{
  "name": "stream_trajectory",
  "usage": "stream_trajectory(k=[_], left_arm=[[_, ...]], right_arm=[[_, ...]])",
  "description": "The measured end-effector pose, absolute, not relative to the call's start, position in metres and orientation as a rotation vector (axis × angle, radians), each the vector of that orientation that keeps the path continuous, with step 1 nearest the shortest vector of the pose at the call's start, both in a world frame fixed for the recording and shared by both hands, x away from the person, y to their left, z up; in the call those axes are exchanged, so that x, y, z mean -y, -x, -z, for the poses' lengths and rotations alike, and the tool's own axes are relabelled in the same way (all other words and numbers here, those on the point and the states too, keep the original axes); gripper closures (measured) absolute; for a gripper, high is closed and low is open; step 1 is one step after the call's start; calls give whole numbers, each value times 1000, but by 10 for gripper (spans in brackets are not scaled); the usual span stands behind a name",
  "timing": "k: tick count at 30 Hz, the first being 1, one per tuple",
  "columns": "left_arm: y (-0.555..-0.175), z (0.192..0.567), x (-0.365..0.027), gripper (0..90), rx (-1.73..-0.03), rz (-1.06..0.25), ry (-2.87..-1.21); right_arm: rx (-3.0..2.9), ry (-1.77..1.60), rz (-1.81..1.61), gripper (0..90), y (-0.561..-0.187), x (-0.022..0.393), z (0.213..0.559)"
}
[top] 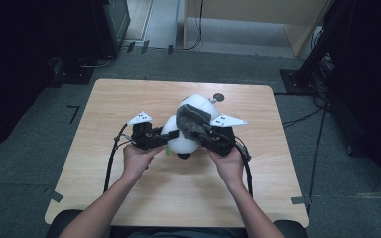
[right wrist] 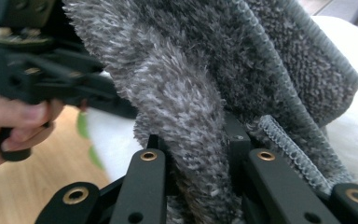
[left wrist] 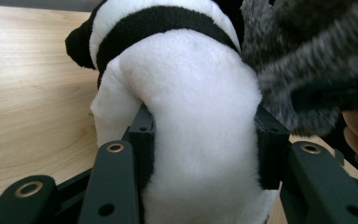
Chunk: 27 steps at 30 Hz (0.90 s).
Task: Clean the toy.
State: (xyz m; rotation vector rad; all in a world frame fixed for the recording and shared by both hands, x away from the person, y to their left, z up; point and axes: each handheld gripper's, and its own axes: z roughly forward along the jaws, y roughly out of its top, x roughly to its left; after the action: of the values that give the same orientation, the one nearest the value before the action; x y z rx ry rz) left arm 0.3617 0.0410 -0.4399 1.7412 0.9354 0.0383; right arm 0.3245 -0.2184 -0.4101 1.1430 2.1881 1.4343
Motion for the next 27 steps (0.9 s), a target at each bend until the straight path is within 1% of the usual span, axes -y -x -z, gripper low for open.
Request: stream_trajectory(k=[2,7,19,27], left_arm=[[-362,441,-41,538,-954,-30,-1730],[-361,441,-40,542,-966,-60,-1740],[-362,440,-45,550,-1005,-52,-1706],[-360,437,-45,550,-994,-56,-1678]], right_arm=[[-2212,-1122,-1433,762,-322,211,411],[-2269,-1059,-1401,762,-316,193,416],[-2349,-912,-1347,763,-301,159,429],[-2427,-783,-1214,765,-295,136,454]])
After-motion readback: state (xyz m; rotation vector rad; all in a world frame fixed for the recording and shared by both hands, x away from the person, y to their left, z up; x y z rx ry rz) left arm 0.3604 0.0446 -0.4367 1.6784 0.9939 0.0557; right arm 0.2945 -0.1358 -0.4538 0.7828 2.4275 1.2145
